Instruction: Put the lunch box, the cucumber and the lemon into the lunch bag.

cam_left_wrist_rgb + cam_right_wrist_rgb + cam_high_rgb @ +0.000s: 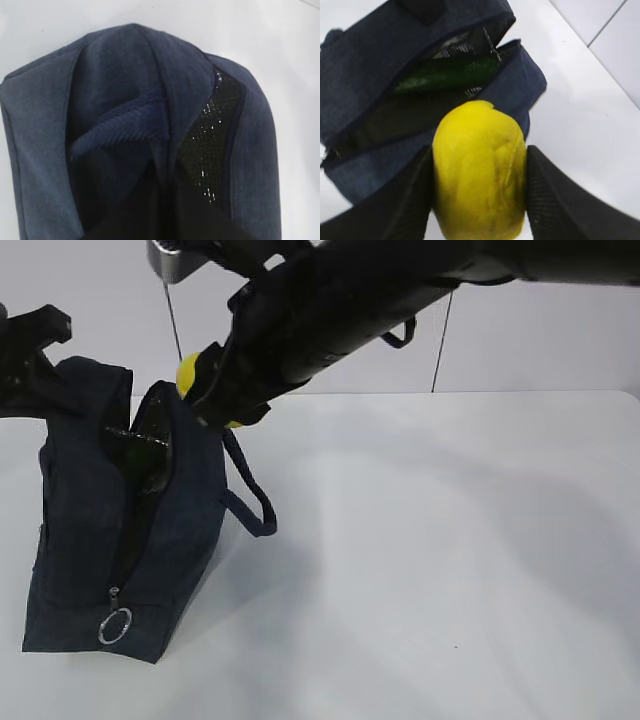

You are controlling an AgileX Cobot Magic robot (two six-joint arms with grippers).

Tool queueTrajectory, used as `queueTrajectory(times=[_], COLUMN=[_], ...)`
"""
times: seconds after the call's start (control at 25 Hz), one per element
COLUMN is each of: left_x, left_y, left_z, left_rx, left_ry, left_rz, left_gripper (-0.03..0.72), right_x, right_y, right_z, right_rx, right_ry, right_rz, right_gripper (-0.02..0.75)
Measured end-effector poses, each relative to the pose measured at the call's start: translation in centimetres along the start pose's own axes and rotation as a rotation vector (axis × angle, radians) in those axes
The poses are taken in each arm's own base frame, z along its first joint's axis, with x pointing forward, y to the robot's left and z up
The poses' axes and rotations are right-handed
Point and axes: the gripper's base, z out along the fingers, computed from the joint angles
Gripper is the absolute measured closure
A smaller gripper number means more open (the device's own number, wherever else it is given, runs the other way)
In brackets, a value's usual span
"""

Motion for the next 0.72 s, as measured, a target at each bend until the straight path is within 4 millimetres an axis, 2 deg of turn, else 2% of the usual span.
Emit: queueTrajectory(times=[0.36,0.56,0.72], left_x=[0.0,0.0,0.0], left_y=[-0.1,-0.1,-0.1], left_z=[0.0,0.1,0.1], left_rx=[0.012,0.015,0.015], left_ry=[-0.001,0.0,0.002], left_rz=[-0.012,-0.017,-0.017], left_gripper=[0.695,0.695,0.695], right_x=[-0.9,-1.3,-1.6], right_y=[1.6,1.9,1.8], right_z=[6.1,9.1,10.3], right_rx=[-0.036,-0.054,-0.064], right_ry=[-0.025,-0.032,-0.048], right_rz=[-0.004,0.0,-0.002], right_gripper=[0.332,0.331,0.264])
